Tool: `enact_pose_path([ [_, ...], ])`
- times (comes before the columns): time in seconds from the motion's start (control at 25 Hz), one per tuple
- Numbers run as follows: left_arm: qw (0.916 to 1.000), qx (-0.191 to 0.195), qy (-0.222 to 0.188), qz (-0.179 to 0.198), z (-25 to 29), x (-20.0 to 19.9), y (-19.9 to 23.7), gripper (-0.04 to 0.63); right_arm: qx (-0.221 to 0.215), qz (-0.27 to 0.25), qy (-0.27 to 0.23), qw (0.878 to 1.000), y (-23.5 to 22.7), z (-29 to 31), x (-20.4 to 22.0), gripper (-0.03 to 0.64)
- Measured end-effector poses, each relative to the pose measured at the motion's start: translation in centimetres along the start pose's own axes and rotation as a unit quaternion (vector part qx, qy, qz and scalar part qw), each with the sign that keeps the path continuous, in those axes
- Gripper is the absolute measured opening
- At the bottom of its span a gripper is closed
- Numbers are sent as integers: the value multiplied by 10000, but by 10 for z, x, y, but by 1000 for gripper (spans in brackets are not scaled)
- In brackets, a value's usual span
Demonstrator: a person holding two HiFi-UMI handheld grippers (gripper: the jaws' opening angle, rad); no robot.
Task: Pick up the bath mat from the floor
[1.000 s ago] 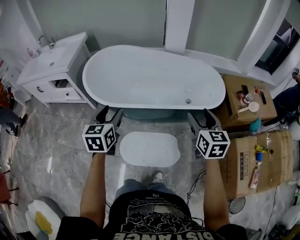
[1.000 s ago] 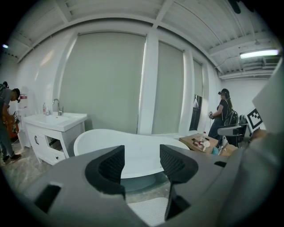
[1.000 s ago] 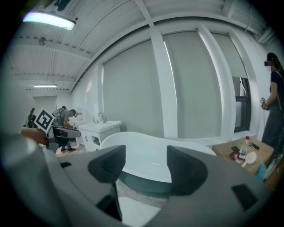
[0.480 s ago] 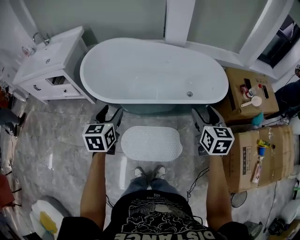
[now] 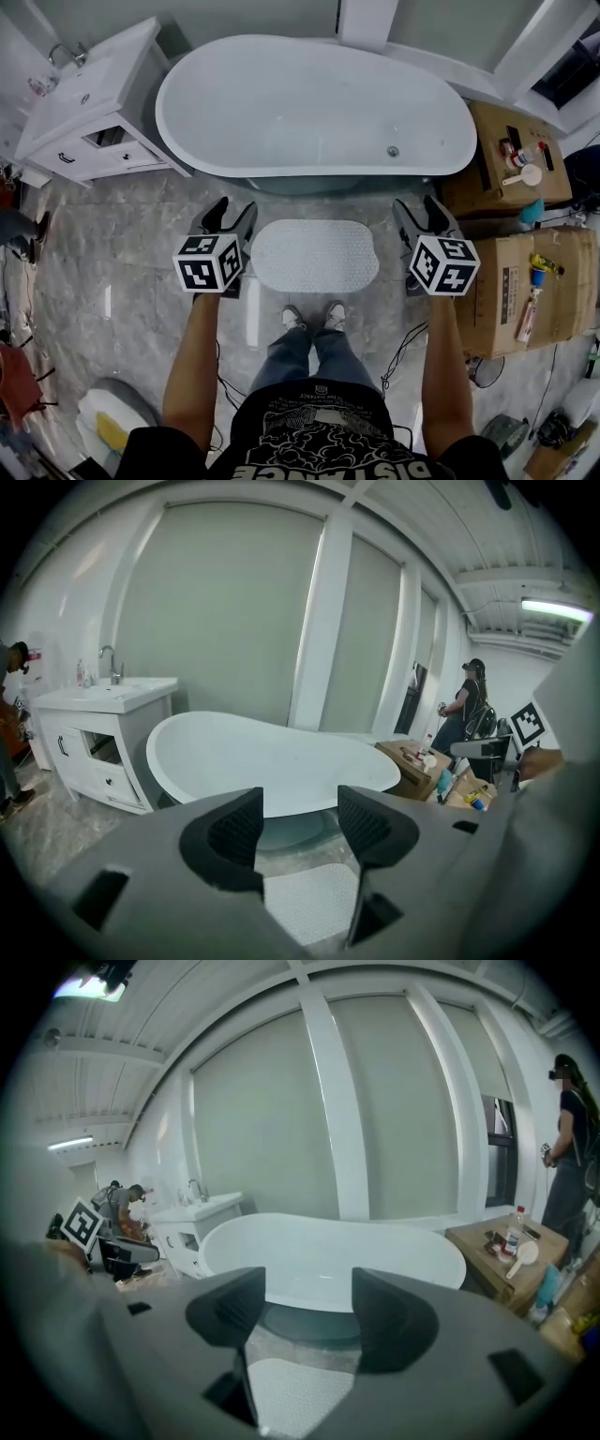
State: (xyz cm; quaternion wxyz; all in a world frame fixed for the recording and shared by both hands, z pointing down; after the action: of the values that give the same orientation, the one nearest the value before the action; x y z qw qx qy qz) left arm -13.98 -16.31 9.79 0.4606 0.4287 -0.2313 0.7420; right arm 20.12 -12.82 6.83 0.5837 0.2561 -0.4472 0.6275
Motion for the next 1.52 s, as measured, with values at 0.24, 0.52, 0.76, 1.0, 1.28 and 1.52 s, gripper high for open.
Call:
enact_pose_path([
  [0.24, 9996, 130, 225, -134, 20, 39, 18, 265, 133, 72, 329, 9993, 2, 20, 43, 284],
  [0.52, 9980, 273, 543, -155, 45, 86, 25, 282, 203, 70, 701, 9973, -8, 44, 88, 296],
  [0.76, 9969, 294, 707, -175, 65, 122, 17, 292, 138, 3, 945, 9954, -30, 59, 122, 298],
  [1.0, 9951, 279, 939, -121, 86, 155, 7, 307, -10, 59, 1274, 9918, -56, 83, 173, 299],
  [1.28, 9904, 146, 1336, -314, 113, 216, -3, 308, -248, 116, 1652, 9859, -88, 107, 234, 304],
  [1.52, 9890, 10, 1438, -354, 137, 257, -12, 308, -255, 277, 1900, 9811, -120, 119, 287, 308],
])
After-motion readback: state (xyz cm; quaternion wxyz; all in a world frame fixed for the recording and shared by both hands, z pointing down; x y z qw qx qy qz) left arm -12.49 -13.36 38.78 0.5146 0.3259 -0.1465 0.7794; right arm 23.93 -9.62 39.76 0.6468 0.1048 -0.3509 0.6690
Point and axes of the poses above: the fingertips, and each gripper's own axes: z forward along the fingers, y to its left, x out of its underside, the point moved 1 cm from there along -z, backward along the fingers, and after that the axes turned 8 degrees about z, right-handed, at the moved point
